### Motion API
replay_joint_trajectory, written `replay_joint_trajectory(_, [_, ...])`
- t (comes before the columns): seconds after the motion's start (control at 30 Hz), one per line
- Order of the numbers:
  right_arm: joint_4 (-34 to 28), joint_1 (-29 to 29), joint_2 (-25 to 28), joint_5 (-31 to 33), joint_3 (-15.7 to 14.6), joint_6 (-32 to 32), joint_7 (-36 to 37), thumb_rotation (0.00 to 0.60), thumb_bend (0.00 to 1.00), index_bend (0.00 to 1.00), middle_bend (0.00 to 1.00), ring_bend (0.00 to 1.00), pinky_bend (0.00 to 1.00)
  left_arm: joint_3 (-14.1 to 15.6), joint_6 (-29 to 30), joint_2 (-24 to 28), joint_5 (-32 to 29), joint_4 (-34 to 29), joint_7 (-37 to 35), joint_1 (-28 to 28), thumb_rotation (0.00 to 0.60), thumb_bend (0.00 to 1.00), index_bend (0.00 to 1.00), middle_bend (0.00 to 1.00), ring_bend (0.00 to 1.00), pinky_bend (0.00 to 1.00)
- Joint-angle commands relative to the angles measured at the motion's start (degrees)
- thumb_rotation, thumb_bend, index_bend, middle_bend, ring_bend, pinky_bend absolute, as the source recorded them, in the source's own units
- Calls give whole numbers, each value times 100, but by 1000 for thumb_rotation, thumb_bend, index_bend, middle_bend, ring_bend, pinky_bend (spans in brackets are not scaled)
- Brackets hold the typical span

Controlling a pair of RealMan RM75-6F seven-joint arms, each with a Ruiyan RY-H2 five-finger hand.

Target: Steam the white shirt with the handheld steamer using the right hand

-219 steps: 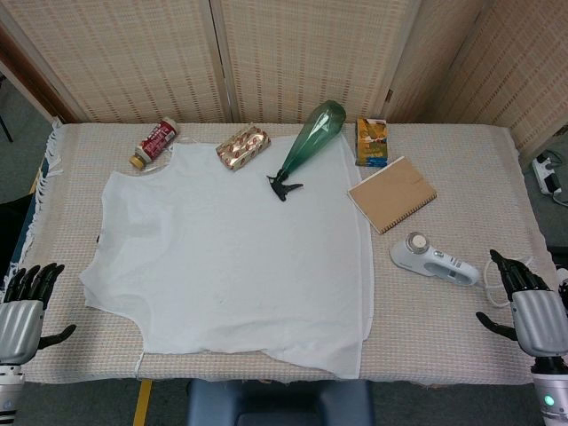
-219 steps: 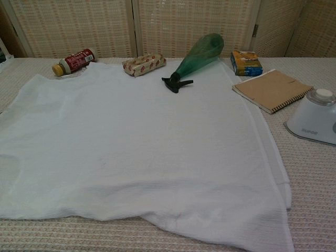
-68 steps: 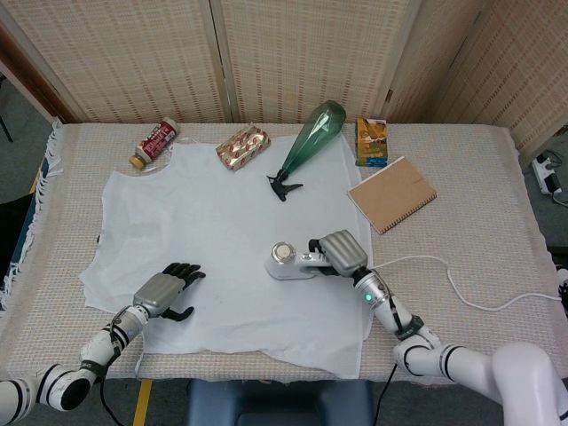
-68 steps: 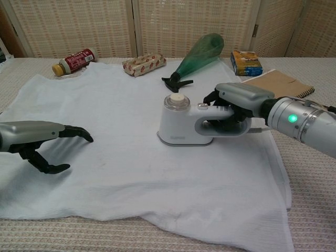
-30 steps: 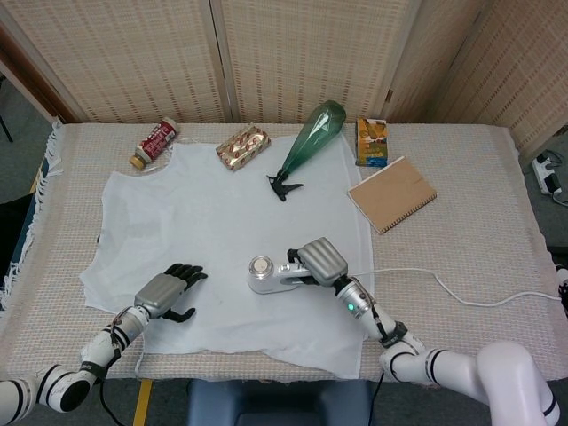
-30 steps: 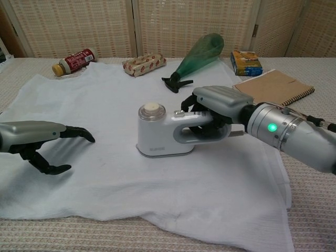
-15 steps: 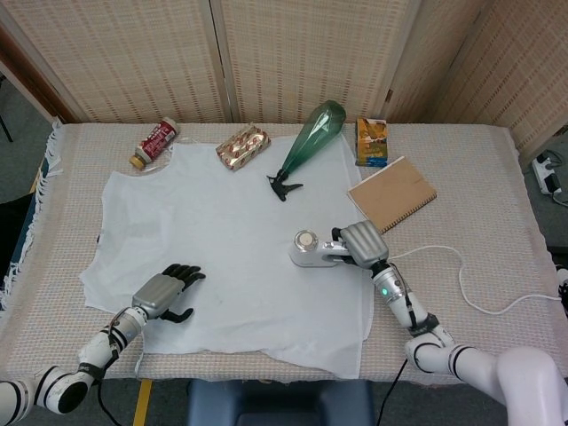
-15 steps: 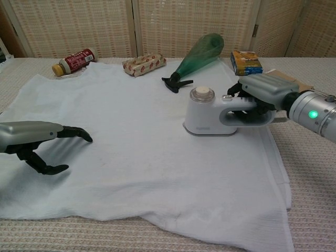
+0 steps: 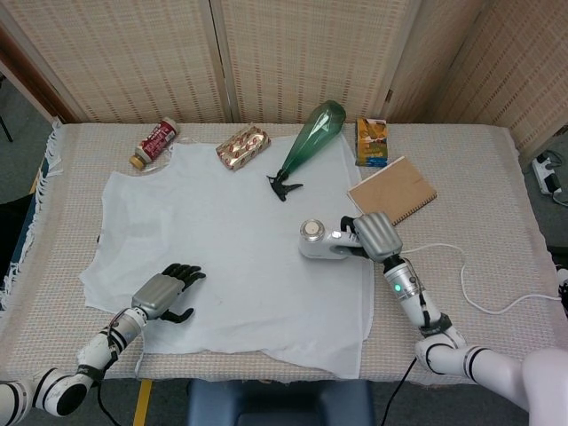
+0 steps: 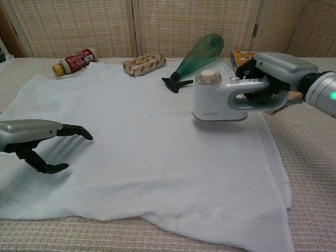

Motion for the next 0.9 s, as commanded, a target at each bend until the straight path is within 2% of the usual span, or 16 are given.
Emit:
replay_joint_trajectory(0.03, [-159,156,-190,-131,-22,-38,-43,600,870,727,749,841,947,5,4,9,-8,-6,15,4,460,451,136,81,0,0])
replay_joint_trajectory(0.27, [251,382,-883,-258,-181,-245,-71,600,868,727,749,841,947,2,-3,25,-52,0,23,7,453,452,134,80,0,0])
replay_joint_trajectory(0.4, [616,395,-1065,-360,-299,-238,-105,600,868,727,750,840,947,17,-7,20,-53,7,20,16,455,451,134,79,0,0])
replay_joint_trajectory(0.9, [1250,-25,-662,-103,-298,-81,-96,600,870,727,751,841,947,5,5,6,-41,-2,41,3,455,452,132,78,0,0])
